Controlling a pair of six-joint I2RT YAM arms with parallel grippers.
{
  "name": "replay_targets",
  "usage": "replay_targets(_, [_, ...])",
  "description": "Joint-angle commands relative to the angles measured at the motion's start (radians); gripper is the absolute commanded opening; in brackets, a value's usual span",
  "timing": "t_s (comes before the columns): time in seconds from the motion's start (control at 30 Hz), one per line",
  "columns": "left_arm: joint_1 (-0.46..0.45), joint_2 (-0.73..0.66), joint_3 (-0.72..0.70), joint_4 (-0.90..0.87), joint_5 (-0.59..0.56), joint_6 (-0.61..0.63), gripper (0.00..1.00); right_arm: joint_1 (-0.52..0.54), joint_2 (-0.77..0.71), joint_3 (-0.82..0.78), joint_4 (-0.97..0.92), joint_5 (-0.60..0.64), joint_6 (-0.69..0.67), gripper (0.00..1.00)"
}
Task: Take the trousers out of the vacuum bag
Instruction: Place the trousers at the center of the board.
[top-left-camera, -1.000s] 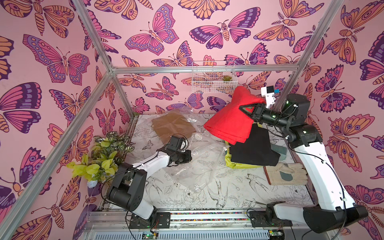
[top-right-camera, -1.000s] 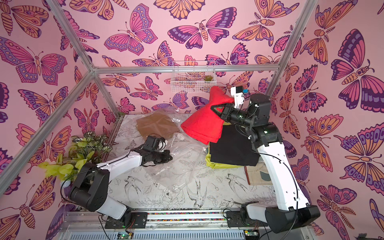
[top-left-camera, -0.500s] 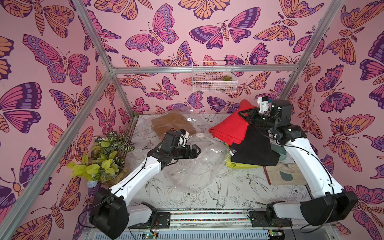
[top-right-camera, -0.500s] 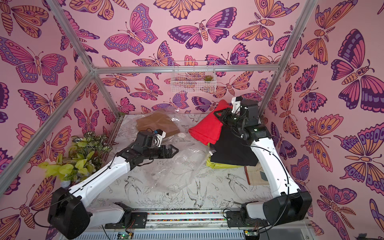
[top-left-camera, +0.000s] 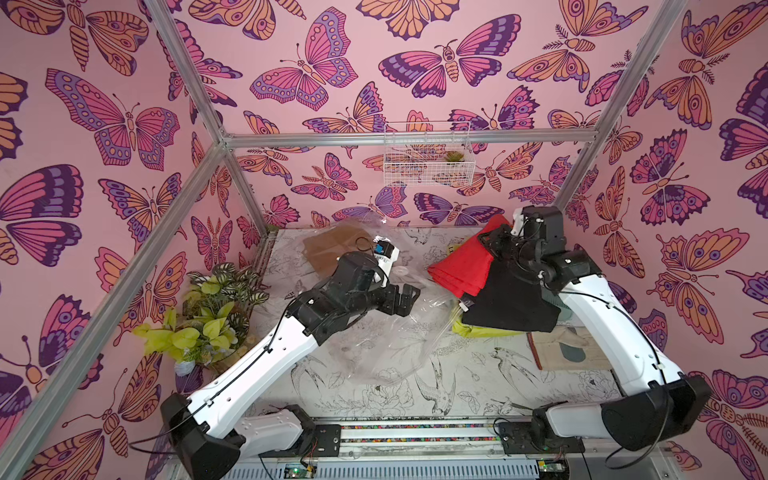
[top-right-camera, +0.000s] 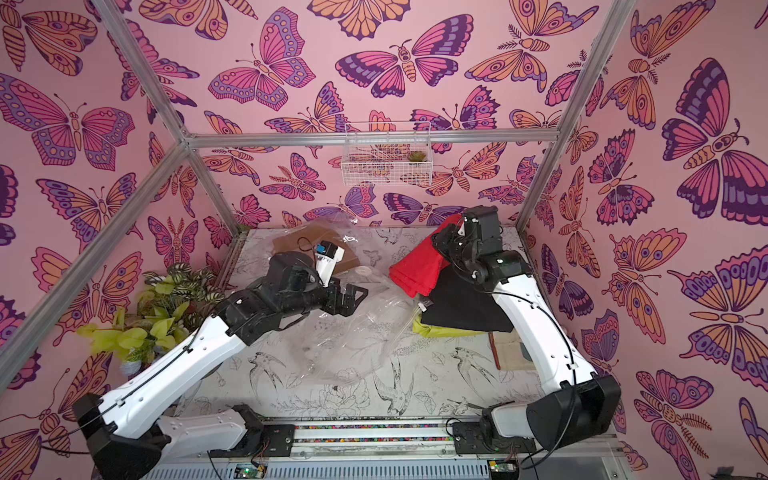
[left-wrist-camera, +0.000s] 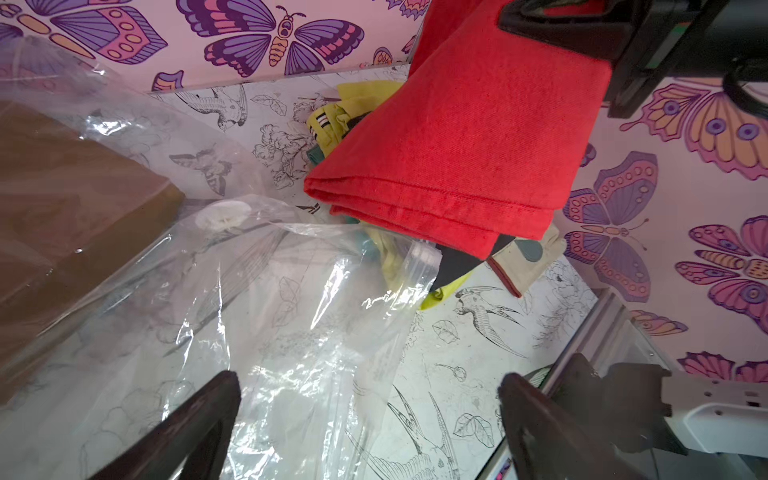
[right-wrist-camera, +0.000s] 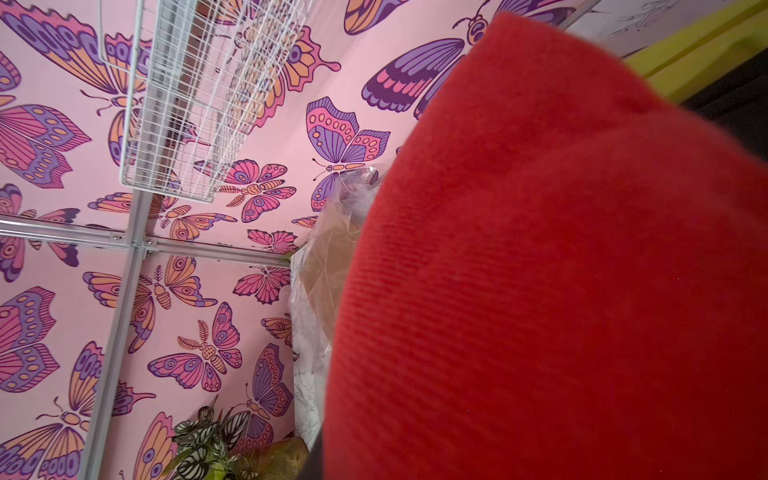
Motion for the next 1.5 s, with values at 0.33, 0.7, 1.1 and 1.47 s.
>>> replay_targets(0.33, [-0.154,0.250,0.208,0.034,-0.224,0.091,1.00,0.101,0.047,0.086,0.044,0.140,0.071,0.00])
replay_targets(0.7, [-0.226,0.382,0.262,0.172,-0.248,0.042,1.00,0.105,0.037,0.083,0.051,0.149,0.103,0.00])
replay_targets(1.1, [-0.241,0.510,0.294,0.223,-0.468,0.030,0.99,0.105,0.002,0.048,0.081,0.134,0.143,0.00])
replay_targets(1.47, [-0.237,0.530,0.223,0.337,-0.514,0.022,0.42,0.105,-0.031,-0.034,0.144,0.106,0.201,0.00])
